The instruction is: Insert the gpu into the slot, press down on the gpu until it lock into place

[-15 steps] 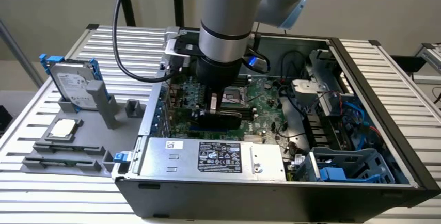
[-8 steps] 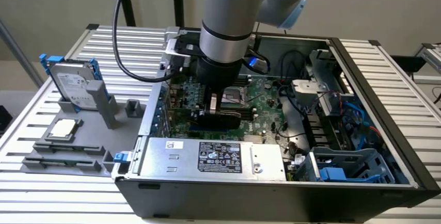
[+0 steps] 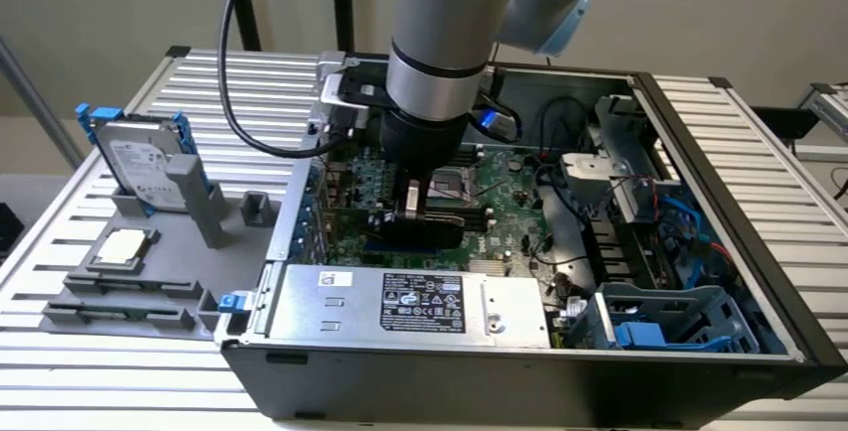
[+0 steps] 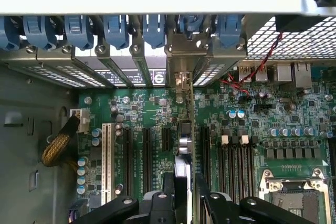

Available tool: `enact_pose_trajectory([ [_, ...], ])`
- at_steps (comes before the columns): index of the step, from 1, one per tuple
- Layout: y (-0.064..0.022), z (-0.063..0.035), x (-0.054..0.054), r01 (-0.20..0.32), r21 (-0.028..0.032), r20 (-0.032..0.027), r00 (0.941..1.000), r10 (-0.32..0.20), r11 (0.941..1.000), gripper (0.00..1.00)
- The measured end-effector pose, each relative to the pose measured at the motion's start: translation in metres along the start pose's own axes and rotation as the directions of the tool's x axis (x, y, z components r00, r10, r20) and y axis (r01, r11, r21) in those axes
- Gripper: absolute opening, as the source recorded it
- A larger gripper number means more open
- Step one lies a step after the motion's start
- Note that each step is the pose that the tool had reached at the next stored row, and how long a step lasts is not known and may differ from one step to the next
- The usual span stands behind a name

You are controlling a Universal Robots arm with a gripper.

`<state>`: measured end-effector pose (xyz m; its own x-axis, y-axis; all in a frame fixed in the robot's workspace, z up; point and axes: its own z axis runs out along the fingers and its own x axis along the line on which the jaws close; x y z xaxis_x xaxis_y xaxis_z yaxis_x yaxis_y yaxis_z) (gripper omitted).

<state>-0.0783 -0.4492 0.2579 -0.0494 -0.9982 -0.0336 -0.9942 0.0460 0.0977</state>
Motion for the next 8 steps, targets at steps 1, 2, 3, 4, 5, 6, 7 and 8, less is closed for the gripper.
enact_pose_trajectory([
  [1, 0.0, -0.0002, 0.0, 0.0, 0.0001, 0.0003, 1.0, 0.0, 1.0, 0.26],
  [2, 0.0, -0.0005, -0.0001, 0.0, 0.0003, 0.0005, 1.0, 0.0, 1.0, 0.26],
  [3, 0.0, -0.0009, -0.0001, 0.0, 0.0002, 0.0005, 1.0, 0.0, 1.0, 0.26],
  [4, 0.0001, -0.0015, 0.0, -0.001, -0.0002, 0.0, 1.0, 0.001, 1.0, 0.26],
  [5, 0.0001, -0.002, -0.0001, -0.001, -0.0008, 0.0002, 1.0, 0.001, 1.0, 0.26],
  [6, 0.0001, -0.0023, -0.0001, -0.001, -0.0016, 0.0002, 1.0, 0.001, 1.0, 0.26],
  [7, 0.0001, -0.0025, -0.0001, -0.001, -0.0026, 0.0002, 1.0, 0.001, 1.0, 0.26],
  [8, 0.0002, -0.0025, -0.0001, -0.001, -0.0035, 0.0003, 1.0, 0.001, 1.0, 0.26],
])
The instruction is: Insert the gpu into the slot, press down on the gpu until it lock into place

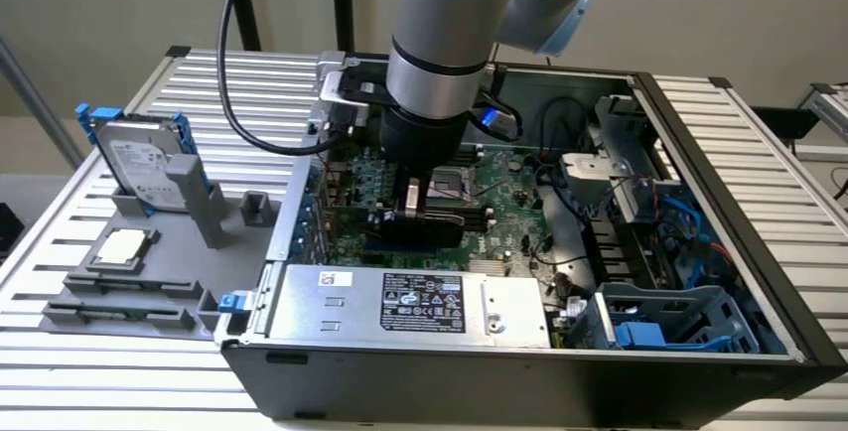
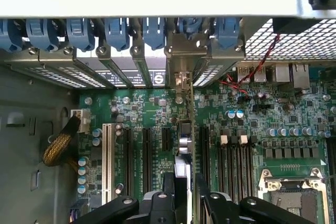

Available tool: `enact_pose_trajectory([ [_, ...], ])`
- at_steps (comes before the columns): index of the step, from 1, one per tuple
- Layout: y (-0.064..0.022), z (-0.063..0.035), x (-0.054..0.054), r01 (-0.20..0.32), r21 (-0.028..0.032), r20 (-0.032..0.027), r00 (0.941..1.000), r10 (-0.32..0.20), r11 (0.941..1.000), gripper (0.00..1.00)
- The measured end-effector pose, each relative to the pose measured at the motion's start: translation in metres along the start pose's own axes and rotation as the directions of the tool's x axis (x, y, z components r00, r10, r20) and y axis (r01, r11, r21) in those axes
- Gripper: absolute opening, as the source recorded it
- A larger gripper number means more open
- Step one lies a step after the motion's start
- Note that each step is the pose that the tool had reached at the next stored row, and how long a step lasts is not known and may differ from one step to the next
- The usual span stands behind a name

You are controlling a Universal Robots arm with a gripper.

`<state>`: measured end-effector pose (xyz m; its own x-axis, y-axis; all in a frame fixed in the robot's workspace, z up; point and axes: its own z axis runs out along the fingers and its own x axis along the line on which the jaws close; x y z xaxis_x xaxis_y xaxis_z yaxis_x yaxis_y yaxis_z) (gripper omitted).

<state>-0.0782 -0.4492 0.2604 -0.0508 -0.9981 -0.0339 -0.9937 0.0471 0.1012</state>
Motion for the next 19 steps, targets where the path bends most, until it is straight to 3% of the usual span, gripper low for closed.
enact_pose_trajectory([
  [5, -0.0005, -0.0003, 0.0, -0.005, -0.0033, -0.0003, 1.0, 0.005, 1.0, 0.26],
  [13, -0.0011, 0.0, 0.0, -0.013, -0.0035, -0.0007, 0.9999, 0.013, 0.9999, 0.26],
  [19, -0.001, 0.0, -0.0008, 0.021, -0.0046, -0.0046, 0.9998, -0.021, 0.9998, 0.26],
])
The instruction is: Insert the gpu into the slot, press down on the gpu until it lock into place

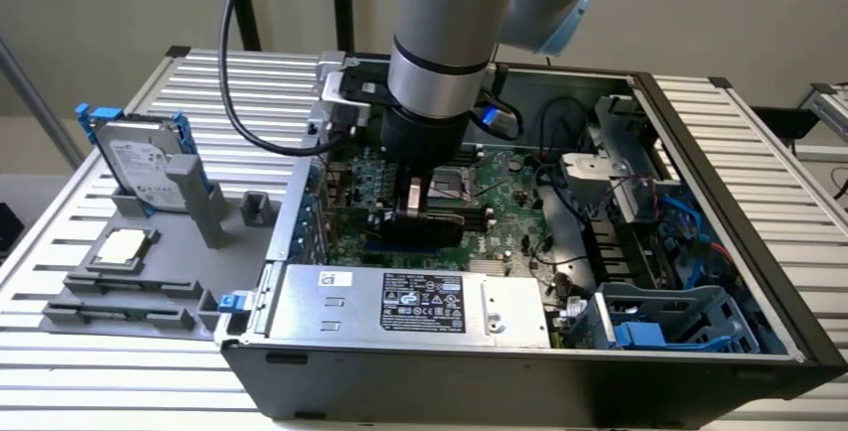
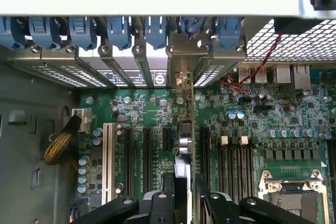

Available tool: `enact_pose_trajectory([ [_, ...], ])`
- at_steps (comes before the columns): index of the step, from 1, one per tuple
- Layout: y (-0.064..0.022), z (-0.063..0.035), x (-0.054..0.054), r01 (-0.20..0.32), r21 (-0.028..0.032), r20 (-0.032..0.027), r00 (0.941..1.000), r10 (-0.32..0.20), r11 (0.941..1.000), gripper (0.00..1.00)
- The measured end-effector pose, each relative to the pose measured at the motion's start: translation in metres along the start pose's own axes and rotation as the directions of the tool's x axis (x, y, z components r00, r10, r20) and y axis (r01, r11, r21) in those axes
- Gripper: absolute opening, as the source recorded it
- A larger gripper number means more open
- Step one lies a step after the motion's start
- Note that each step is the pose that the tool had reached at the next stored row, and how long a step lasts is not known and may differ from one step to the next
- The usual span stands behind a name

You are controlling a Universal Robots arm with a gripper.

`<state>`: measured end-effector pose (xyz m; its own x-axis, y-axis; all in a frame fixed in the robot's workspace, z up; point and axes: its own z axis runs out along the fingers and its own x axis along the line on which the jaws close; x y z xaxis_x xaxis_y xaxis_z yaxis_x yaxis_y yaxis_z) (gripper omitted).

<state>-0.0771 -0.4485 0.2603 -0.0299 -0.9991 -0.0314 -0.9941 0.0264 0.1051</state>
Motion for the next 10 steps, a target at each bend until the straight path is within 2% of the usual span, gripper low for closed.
enact_pose_trajectory([
  [10, -0.0008, 0.0007, -0.0003, 0.007, -0.0002, -0.0008, 1.0, -0.007, 1.0, 0.26],
])
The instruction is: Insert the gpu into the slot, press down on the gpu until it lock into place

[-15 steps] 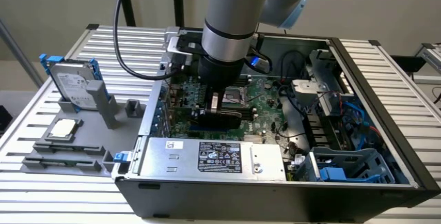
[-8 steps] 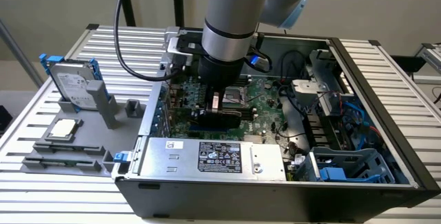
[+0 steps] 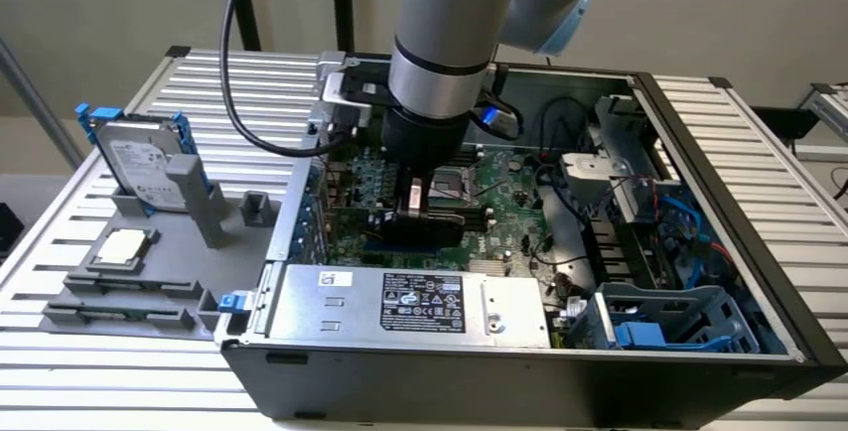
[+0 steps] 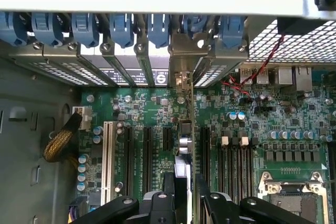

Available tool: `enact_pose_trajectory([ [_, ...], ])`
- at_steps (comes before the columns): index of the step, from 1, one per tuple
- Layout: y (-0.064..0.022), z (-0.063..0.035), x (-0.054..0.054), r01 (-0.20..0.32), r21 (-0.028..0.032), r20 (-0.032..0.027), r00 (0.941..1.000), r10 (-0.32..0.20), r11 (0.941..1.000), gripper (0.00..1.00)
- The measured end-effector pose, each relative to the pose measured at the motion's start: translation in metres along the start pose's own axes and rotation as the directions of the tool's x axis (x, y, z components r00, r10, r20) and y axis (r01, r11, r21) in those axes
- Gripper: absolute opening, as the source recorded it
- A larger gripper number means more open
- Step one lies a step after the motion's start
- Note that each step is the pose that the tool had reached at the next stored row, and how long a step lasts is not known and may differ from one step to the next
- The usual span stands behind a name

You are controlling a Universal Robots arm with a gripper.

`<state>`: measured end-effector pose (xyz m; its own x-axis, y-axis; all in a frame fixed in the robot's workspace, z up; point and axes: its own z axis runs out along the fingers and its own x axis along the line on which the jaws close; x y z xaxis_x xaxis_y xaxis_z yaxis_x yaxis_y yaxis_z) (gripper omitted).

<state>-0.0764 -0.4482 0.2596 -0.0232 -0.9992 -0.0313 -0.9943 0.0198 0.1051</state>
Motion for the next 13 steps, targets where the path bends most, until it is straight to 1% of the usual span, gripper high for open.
enact_pose_trajectory([
  [2, -0.0001, 0.0003, 0.0, 0.0, -0.0002, 0.0001, 1.0, 0.0, 1.0, 0.26],
  [9, -0.0006, 0.0007, 0.0, -0.003, -0.0046, 0.0003, 1.0, 0.003, 1.0, 0.26],
  [13, -0.0007, 0.0009, -0.0001, -0.004, -0.0049, 0.0004, 1.0, 0.004, 1.0, 0.26],
])
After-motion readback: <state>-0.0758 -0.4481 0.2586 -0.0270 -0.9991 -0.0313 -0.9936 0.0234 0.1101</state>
